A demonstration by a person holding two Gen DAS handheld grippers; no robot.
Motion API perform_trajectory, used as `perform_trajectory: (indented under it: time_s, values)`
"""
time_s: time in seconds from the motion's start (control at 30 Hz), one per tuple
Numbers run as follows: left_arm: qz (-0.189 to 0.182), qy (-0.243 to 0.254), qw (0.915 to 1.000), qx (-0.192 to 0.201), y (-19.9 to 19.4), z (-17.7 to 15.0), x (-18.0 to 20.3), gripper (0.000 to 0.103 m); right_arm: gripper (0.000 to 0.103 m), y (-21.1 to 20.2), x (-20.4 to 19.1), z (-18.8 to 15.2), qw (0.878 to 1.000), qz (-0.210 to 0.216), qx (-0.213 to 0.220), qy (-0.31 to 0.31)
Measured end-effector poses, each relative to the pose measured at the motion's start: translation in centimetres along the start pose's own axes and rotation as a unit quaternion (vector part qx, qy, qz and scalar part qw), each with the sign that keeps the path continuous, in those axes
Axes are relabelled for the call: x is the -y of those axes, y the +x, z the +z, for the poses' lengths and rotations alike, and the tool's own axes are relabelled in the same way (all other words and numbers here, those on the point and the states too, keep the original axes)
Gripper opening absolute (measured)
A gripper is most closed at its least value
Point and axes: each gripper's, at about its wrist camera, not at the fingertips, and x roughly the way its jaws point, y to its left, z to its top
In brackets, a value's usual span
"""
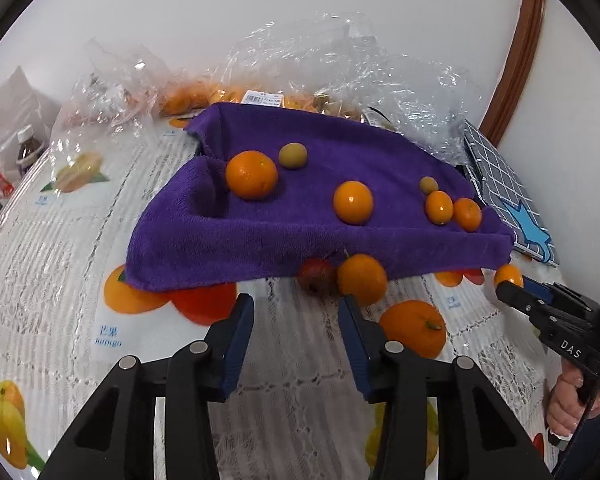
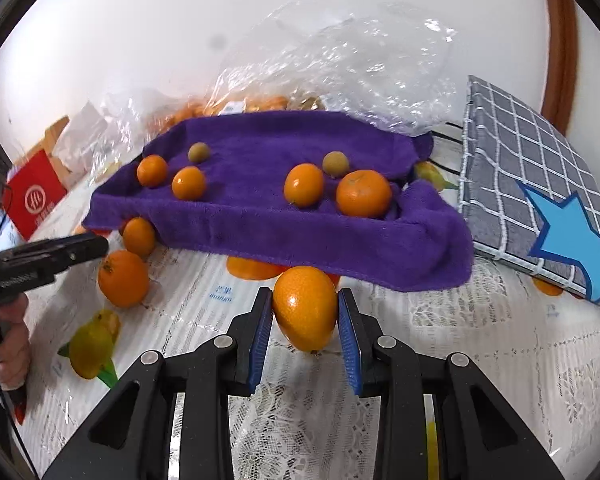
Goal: Organize fruits
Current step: 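Grasp a yellow-orange fruit with the right gripper while the left gripper grasps a small red fruit, then release the red fruit onto the towel with the left gripper while the right gripper releases its fruit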
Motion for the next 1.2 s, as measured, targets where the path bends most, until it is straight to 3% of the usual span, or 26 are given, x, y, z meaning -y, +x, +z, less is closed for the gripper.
perform_trajectory:
  time_s: [0.27,0.53,0.63,0.7,0.73,1.0,1.2]
  values:
    - [0.014,0.014,0.9997,-0.015,1.6,1.0,0.7,0.039,0.032,0.6,-0.5,0.1,1.0,0.012,-0.014,-0.011]
    - [0.028,0.024,0.9989,-0.028,2.7,1.5,1.1,0.039,0.032,0.7,-0.8,0.0,1.0,-0.002,-0.014,-0.017]
    - [0.017,0.017,0.9994,-0.026,2.8,1.7,1.0,0.039,0.032,0.9,-0.7,0.0,1.0,0.002,-0.021,-0.012]
    - [0.007,0.01,0.9996,-0.026,2.8,1.7,0.8,0.023,0.032,0.9,-0.6,0.1,1.0,0.005,-0.021,-0.009]
    - [0.0,0.005,0.9997,-0.026,2.8,1.7,0.6,0.023,0.032,0.9,-0.6,0.0,1.0,0.006,-0.021,-0.008]
    - [-0.027,-0.025,0.9984,0.043,0.0,0.9,0.1,0.023,0.032,0.4,0.4,0.0,1.0,0.015,-0.01,0.014]
    - [-0.028,-0.037,0.9962,0.074,-1.2,0.7,-0.4,0.023,0.032,0.3,1.0,0.0,0.999,0.019,-0.003,0.028]
